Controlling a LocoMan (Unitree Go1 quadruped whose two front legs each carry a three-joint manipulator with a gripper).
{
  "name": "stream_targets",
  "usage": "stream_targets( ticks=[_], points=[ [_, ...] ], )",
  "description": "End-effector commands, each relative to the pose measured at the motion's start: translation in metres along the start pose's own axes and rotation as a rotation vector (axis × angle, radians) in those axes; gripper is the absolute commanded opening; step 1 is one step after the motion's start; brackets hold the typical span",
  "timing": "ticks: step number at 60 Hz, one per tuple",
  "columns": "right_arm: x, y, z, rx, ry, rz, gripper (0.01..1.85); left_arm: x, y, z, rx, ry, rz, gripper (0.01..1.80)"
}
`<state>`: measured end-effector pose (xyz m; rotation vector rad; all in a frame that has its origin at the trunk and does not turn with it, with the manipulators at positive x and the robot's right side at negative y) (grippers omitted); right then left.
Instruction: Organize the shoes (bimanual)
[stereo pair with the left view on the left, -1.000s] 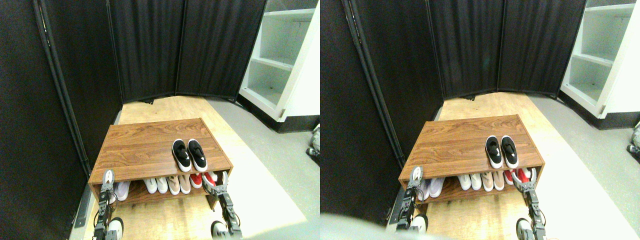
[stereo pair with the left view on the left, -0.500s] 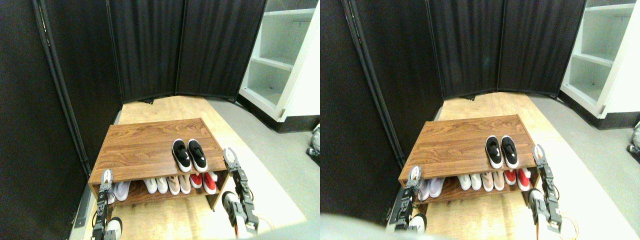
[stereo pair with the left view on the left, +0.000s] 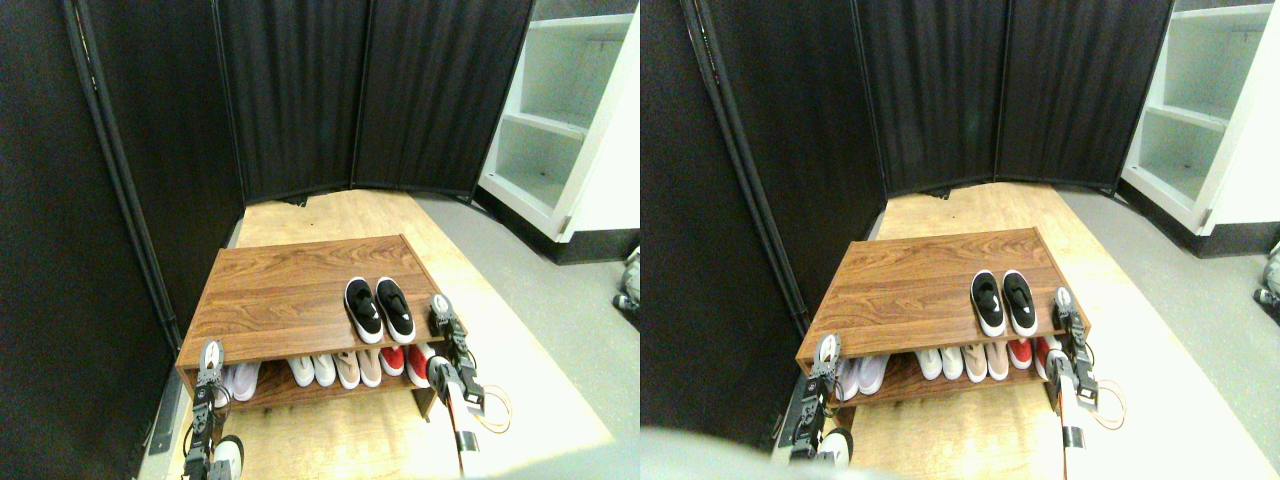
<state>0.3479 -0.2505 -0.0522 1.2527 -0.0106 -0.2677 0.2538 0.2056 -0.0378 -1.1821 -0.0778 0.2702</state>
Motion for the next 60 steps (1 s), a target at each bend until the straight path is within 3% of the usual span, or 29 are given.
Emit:
stream_targets(
  ticks=[1,21,49,60],
  points=[
    [0.003,0.002,-0.016,-0.008,0.032,0.005,0.01,0.002,-0.006,-0.002,-0.001,-0.01,-0.037,0.01],
    [0.009,0.005,-0.047,0.004,0.116,0.037,0.01,0.001,-0.005,-0.001,-0.008,-0.034,-0.04,0.01],
    [0.011,0.004,-0.057,0.027,0.127,0.018,0.01,0.002,-0.003,0.0,-0.023,-0.045,-0.033,0.01],
    [0.009,0.001,-0.076,0.042,0.135,0.013,0.01,0.005,-0.005,-0.002,-0.026,-0.047,-0.034,0.01]
  ],
)
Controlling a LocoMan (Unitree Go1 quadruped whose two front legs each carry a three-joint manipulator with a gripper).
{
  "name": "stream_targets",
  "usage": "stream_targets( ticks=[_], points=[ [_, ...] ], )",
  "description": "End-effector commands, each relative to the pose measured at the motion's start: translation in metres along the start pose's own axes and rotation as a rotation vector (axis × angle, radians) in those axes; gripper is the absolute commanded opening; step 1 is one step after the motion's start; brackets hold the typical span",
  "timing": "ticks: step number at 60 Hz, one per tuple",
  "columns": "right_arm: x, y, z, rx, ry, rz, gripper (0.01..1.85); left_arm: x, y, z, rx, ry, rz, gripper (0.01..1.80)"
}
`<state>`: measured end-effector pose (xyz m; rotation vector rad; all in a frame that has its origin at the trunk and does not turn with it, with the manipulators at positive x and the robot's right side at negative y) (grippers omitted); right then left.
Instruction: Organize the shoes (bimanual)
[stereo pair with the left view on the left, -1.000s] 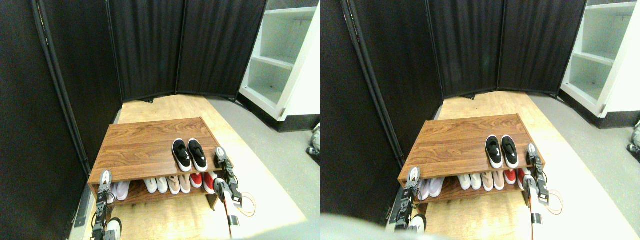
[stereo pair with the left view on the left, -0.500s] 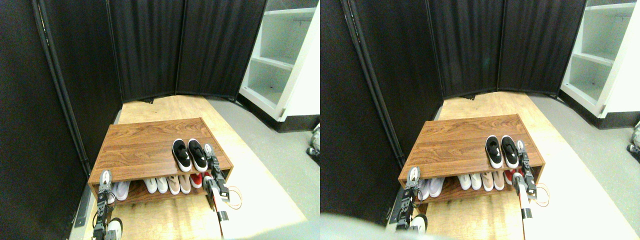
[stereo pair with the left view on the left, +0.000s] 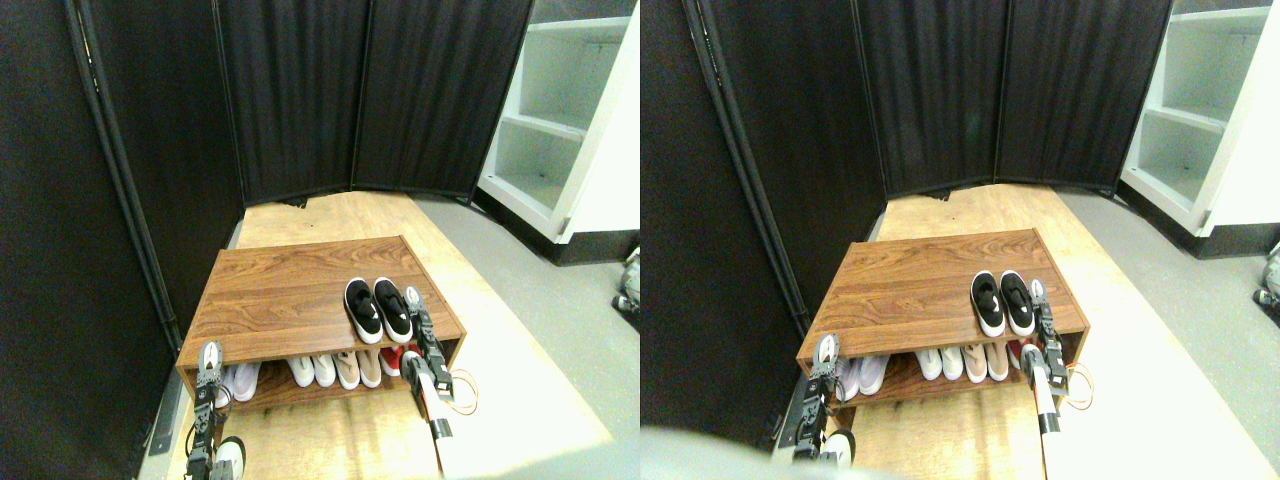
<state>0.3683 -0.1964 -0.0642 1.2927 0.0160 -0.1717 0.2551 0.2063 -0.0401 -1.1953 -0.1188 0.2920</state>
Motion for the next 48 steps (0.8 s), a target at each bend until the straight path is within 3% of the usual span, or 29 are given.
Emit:
stream_targets(
  ticks=[1,11,27,35,40,43,48],
  points=[
    [-0.001,-0.008,-0.021,0.019,0.068,-0.047,0.01,0.004,-0.006,-0.002,0.002,0.001,-0.038,0.01],
    [-0.001,-0.014,-0.029,-0.025,0.071,-0.036,0.01,0.005,-0.005,-0.001,-0.003,0.014,-0.054,0.01],
    [0.005,-0.015,-0.001,-0.088,0.006,-0.043,0.01,0.006,-0.004,0.002,-0.006,0.006,-0.05,0.01],
    [-0.002,0.005,0.021,-0.163,-0.032,-0.037,0.01,0.008,-0.004,-0.001,0.0,-0.001,-0.048,0.01],
    [-0.005,0.014,0.029,-0.191,-0.036,0.003,0.01,0.009,-0.004,-0.002,-0.013,0.005,-0.048,0.01],
    [-0.009,0.023,0.036,-0.2,-0.023,0.066,0.01,0.01,-0.005,-0.004,-0.017,0.001,-0.039,0.01],
    [-0.015,0.035,0.042,-0.205,-0.018,0.092,0.01,0.01,-0.005,-0.005,-0.012,0.006,-0.035,0.01]
  ],
)
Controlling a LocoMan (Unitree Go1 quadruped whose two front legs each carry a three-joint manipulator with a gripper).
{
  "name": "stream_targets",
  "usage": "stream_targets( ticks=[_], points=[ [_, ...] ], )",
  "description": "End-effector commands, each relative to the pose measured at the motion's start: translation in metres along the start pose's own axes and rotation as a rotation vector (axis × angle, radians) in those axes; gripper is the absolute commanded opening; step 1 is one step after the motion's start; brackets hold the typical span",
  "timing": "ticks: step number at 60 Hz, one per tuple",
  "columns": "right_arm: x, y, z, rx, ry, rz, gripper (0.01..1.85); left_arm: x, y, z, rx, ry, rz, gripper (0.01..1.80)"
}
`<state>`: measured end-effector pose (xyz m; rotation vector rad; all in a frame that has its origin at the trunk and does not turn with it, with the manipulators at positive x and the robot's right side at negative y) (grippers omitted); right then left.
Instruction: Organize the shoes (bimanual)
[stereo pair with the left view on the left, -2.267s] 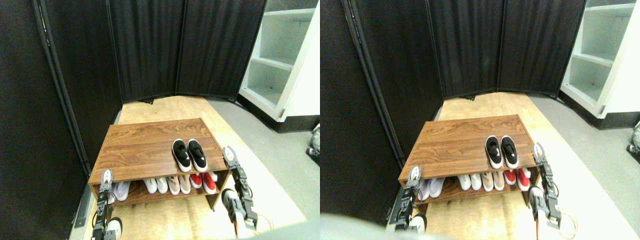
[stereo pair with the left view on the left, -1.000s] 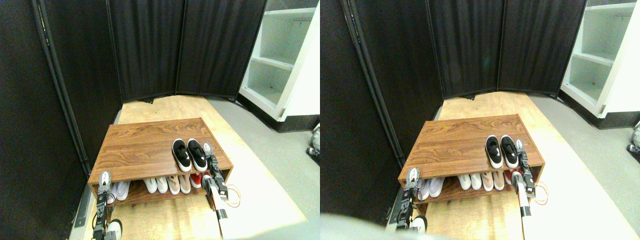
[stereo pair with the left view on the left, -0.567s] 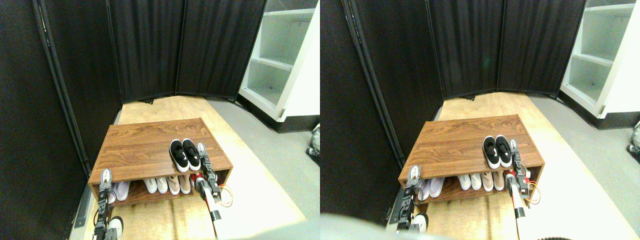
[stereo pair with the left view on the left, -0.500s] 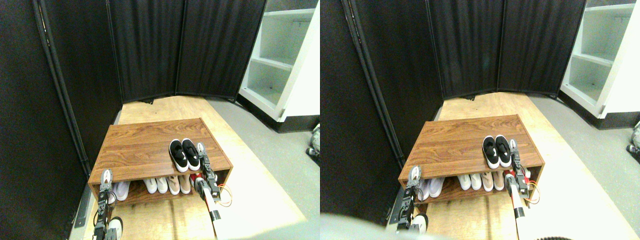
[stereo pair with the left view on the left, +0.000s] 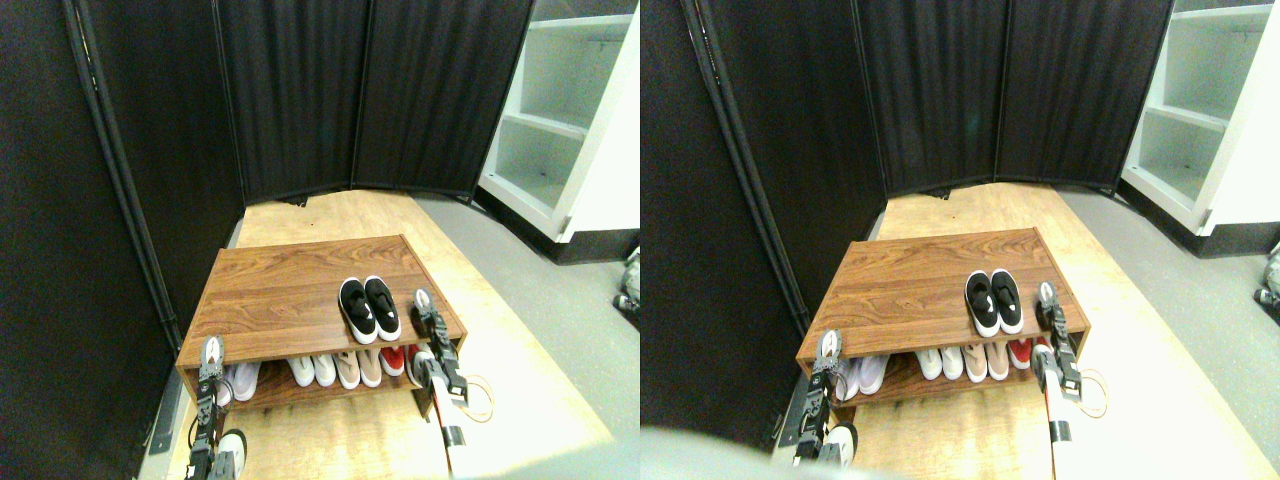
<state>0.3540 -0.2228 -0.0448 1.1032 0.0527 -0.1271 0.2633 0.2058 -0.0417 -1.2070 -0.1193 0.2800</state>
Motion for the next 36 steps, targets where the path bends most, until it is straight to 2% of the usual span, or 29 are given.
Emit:
stream_targets(
  ticks=[1,10,14,27,30,36],
  points=[
    [-0.005,0.026,0.017,-0.021,-0.061,0.073,0.01,0.003,-0.005,-0.002,-0.002,-0.003,-0.022,0.01],
    [-0.032,0.043,0.025,-0.035,-0.079,0.165,0.01,0.003,-0.006,-0.004,-0.001,-0.004,-0.016,0.01],
    [-0.053,0.048,0.024,-0.01,-0.083,0.18,0.01,0.002,-0.006,-0.004,-0.008,0.007,-0.013,0.01],
    [-0.091,0.04,0.017,0.022,-0.068,0.244,0.01,0.001,-0.006,-0.003,-0.004,0.007,-0.019,0.01],
    [-0.096,0.038,0.015,0.028,-0.07,0.243,0.01,0.001,-0.006,-0.003,-0.004,0.008,-0.018,0.01],
    [-0.11,0.032,0.008,0.105,-0.071,0.185,0.01,0.001,-0.006,-0.004,-0.001,0.005,-0.013,0.01]
  ],
)
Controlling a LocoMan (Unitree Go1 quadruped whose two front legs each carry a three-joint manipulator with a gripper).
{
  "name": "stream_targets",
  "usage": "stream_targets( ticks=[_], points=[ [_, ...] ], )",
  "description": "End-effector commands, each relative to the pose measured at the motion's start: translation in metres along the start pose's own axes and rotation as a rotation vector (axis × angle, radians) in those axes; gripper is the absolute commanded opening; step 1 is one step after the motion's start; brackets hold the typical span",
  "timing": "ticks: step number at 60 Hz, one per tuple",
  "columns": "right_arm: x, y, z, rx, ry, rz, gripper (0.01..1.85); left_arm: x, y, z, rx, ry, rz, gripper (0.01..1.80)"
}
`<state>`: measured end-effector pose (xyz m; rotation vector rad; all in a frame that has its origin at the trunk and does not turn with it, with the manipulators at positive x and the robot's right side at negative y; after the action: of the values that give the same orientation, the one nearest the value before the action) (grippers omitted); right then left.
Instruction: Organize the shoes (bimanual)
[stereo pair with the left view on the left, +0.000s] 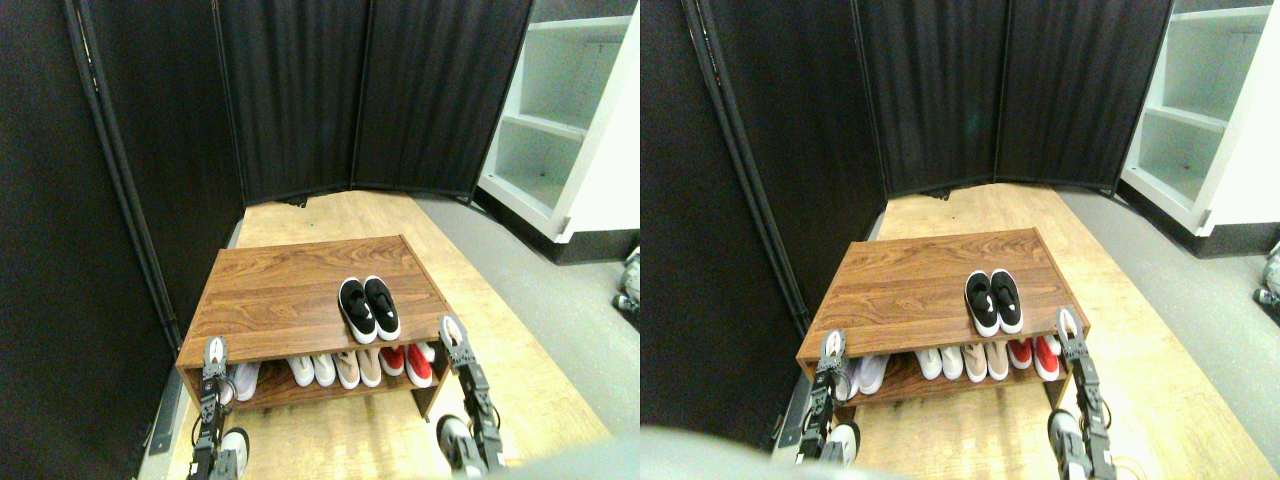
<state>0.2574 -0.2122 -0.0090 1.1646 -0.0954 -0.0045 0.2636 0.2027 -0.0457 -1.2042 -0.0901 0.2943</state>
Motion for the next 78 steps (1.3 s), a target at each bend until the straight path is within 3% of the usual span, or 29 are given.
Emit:
stream_targets(
  ticks=[1,20,64,69,70,71,72,73,74,75,76,77,78],
  points=[
    [-0.01,0.008,-0.002,0.045,-0.019,0.014,0.01,0.001,-0.009,0.0,-0.004,-0.009,-0.039,0.01],
    [-0.027,-0.006,-0.021,0.035,0.028,0.011,0.01,0.003,-0.011,0.001,0.007,0.013,-0.054,0.01],
    [-0.019,-0.011,-0.028,0.061,0.056,0.021,0.01,0.005,-0.007,0.002,-0.014,-0.003,-0.034,0.01],
    [-0.02,-0.01,-0.028,0.12,0.06,0.021,0.01,0.005,-0.006,0.001,-0.01,-0.01,-0.023,0.01],
    [-0.021,-0.009,-0.028,0.136,0.062,0.011,0.12,0.005,-0.006,0.0,-0.013,-0.011,-0.022,0.01],
    [-0.021,-0.009,-0.028,0.136,0.062,0.011,0.12,0.005,-0.006,0.0,-0.013,-0.011,-0.022,0.01],
    [-0.022,-0.008,-0.028,0.139,0.065,-0.002,0.38,0.005,-0.006,0.0,-0.019,-0.013,-0.02,0.01],
    [-0.022,-0.007,-0.028,0.135,0.071,-0.004,0.49,0.005,-0.006,0.0,-0.019,-0.013,-0.02,0.01],
    [-0.022,-0.007,-0.028,0.135,0.071,-0.004,0.49,0.005,-0.006,0.0,-0.019,-0.013,-0.02,0.01],
    [-0.025,-0.001,-0.029,0.137,0.109,-0.02,1.0,0.005,-0.007,-0.001,-0.019,-0.015,-0.019,0.01],
    [-0.025,-0.001,-0.029,0.137,0.109,-0.02,1.0,0.005,-0.007,-0.001,-0.019,-0.015,-0.019,0.01],
    [-0.026,0.001,-0.029,0.17,0.118,-0.038,1.23,0.005,-0.007,-0.001,-0.021,-0.012,-0.019,0.01],
    [-0.026,0.002,-0.029,0.195,0.119,-0.047,1.32,0.005,-0.007,-0.001,-0.022,-0.009,-0.02,0.01]
  ],
)
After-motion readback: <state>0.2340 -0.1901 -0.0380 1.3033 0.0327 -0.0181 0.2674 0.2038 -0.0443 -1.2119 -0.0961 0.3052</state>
